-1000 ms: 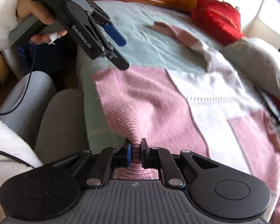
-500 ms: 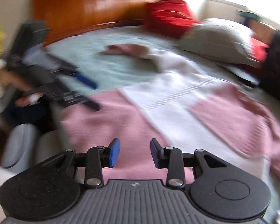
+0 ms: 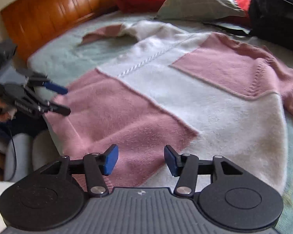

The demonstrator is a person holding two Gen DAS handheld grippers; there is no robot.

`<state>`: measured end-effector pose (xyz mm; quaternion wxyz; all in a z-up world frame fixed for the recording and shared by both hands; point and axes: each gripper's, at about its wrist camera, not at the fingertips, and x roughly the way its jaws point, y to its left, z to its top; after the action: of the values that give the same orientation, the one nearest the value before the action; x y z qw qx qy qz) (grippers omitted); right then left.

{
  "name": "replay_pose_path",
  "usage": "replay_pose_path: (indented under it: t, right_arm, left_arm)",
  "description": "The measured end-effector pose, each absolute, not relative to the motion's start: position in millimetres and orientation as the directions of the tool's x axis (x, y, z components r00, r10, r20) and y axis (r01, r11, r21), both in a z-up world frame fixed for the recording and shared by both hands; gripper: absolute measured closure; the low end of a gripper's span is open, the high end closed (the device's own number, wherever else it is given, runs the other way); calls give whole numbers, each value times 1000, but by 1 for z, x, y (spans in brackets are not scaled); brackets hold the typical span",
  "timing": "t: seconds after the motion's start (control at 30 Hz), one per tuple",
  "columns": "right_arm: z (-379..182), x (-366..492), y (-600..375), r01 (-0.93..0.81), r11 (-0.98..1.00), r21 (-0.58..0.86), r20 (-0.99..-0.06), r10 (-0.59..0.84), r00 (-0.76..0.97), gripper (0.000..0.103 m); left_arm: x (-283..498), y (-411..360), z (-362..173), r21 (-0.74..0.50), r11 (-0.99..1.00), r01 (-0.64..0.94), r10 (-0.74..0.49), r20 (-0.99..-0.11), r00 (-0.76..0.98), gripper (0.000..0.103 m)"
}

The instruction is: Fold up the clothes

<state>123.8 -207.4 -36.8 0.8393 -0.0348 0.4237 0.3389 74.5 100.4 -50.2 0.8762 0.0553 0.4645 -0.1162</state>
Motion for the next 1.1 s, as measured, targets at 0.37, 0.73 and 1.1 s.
replay_pose_path:
  t: [0.37, 0.73, 1.1]
  right_arm:
    - [-4, 165, -344, -316, 844, 433, -551, 525, 648, 29]
    - [-99, 241, -412, 0, 684, 729, -525, 560, 641, 23]
    - [-119, 286, -418, 81, 652, 754, -471, 451, 758, 49]
  left_arm:
    - [102, 40, -24, -31, 950, 311, -227, -753, 617, 11]
    - [114, 13, -33, -120, 955, 271, -271, -724, 634, 10]
    - [124, 3, -38, -165, 954, 252, -291, -718, 632, 10]
